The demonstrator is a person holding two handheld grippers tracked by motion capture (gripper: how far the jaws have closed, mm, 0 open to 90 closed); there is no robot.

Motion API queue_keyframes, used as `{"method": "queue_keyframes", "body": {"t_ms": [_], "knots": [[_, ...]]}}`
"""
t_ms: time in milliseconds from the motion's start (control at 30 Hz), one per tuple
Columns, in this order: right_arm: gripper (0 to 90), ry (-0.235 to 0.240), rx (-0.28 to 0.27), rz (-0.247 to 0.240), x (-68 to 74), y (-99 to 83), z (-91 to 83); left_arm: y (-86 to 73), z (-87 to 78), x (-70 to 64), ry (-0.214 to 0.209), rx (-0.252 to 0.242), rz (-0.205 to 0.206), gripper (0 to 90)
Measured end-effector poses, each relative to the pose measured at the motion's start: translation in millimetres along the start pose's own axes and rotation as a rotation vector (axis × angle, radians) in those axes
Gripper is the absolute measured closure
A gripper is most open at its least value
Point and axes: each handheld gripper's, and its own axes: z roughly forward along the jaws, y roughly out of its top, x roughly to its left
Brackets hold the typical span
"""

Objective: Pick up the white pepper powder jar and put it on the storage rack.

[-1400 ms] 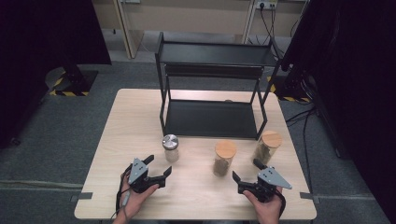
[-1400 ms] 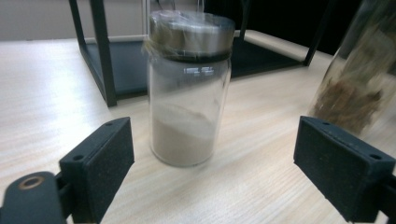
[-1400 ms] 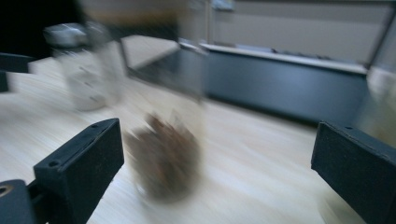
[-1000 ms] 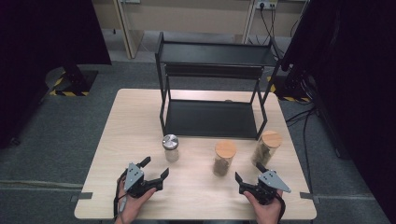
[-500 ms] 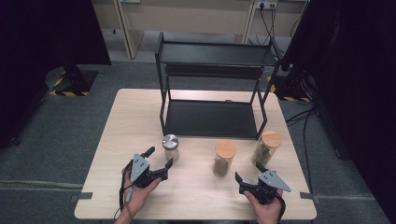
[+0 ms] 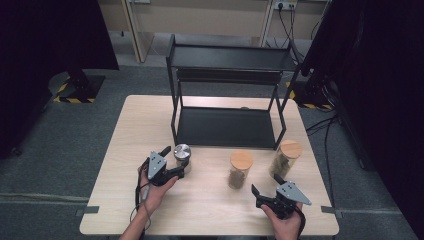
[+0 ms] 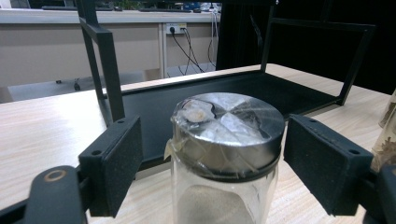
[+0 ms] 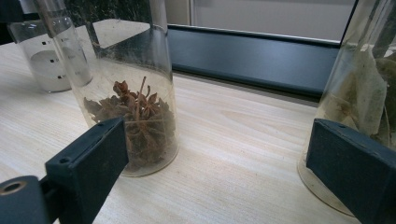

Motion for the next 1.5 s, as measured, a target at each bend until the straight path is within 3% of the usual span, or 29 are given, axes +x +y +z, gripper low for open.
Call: {"method": "queue_keyframes", "body": {"t_ms": [200,533,833,1100,1500], "knots": [[6.2,0.002,0.001,0.002,-0.2,0.0,0.0,-0.6,6.7,1.0,-0.018,0.020,0.005,22.7],[6.3,0.008,0.002,0.003,-0.6,0.1,0.1,-3.9,18.0,-1.2,-0.037,0.012,0.008,31.9],[6.3,0.010,-0.001,0.007,-1.1,-0.1,-0.2,-2.8,18.4,-2.5,-0.026,0.010,0.004,33.7],[6.3,0.011,-0.002,0.011,-1.7,-0.1,-0.3,-0.6,17.8,-4.4,-0.045,0.013,-0.003,34.3],[6.3,0.012,-0.002,0.011,-1.6,-0.1,-0.3,16.6,19.8,-13.4,-0.041,-0.017,0.010,34.7]]}}
